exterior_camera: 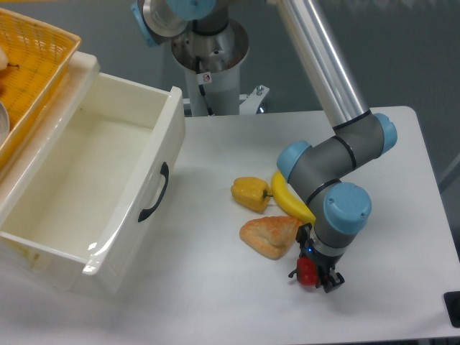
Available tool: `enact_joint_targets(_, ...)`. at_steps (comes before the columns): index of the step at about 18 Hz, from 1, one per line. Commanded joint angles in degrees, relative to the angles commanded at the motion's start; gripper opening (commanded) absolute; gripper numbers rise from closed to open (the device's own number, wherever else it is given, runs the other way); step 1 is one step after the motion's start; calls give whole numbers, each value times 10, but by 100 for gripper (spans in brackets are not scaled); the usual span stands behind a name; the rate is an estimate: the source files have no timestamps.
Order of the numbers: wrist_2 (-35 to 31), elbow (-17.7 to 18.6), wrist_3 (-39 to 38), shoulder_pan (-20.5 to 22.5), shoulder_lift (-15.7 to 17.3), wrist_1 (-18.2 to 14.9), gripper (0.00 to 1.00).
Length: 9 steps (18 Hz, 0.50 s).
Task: Pick up the red pepper
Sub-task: 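Lower the open gripper around the red pepper and close it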
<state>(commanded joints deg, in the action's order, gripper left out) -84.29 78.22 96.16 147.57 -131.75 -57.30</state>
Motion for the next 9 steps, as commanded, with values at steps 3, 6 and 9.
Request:
enact_joint_targets(3,1,0,-25,0,5,0,45)
enact_joint_targets(6,-2,-4,-48,1,24,-4,44)
enact_joint_targets(9,-3,-4,-67,2,44,-7,44)
